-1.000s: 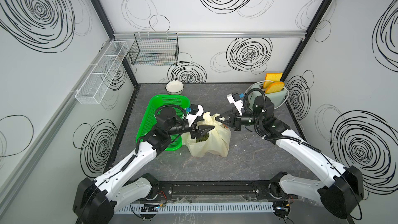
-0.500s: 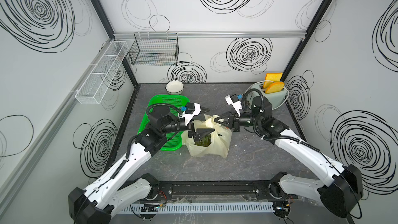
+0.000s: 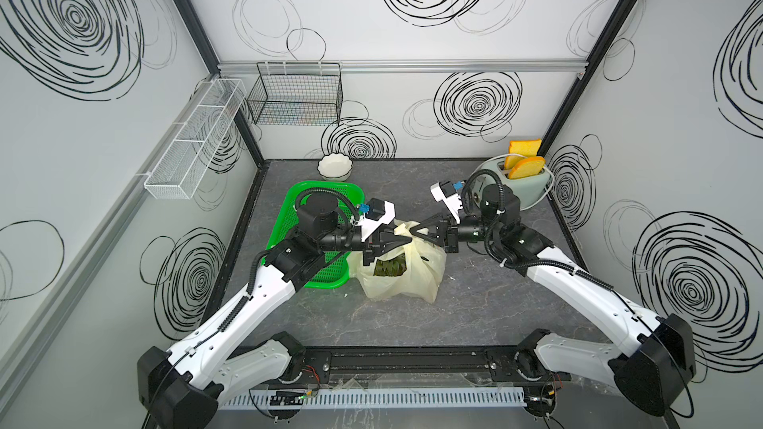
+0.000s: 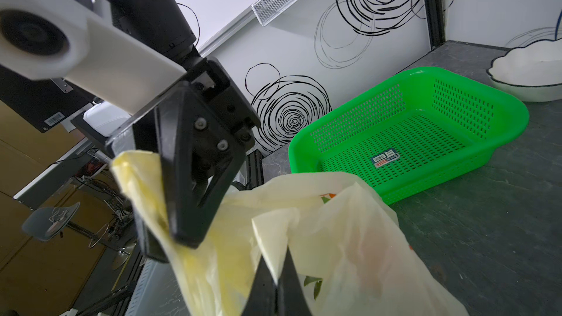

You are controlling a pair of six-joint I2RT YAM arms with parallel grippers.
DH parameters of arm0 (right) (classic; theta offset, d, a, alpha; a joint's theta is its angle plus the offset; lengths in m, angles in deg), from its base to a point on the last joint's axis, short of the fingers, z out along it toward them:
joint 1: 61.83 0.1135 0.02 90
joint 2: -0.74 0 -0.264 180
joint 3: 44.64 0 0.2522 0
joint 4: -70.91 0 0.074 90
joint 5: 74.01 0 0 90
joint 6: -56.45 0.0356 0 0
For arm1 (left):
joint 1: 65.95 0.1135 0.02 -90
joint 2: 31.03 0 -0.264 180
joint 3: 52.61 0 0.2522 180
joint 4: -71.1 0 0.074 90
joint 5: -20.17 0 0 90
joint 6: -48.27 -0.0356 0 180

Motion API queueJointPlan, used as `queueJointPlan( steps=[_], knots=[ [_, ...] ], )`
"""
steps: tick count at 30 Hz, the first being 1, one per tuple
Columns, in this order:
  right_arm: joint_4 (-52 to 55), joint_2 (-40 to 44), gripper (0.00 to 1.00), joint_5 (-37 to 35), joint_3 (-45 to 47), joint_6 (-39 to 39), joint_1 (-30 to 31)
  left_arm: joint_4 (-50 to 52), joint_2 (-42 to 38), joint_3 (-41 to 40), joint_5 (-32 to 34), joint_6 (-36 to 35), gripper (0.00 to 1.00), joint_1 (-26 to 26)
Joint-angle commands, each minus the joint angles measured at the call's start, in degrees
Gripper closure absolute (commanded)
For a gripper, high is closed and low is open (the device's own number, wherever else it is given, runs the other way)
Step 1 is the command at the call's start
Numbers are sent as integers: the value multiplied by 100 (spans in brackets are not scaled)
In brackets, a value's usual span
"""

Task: Place the pineapple into a plastic bag & tie a knot
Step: Cross the plastic bag at the center of the board.

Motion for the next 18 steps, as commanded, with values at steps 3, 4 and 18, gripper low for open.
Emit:
queueJointPlan(
  steps=[3,4,18],
  knots=[
    [524,224,100,-840,-516,-307,22,-338,-75,2,31,-72,93,9],
    [602,285,100,-960,-579,-336,30,-402,-88,-80,57,-39,94,26],
    [1769,560,100,-1627,-1151,-1033,618,-1997,-227,-1169,265,918,100,356]
  ],
)
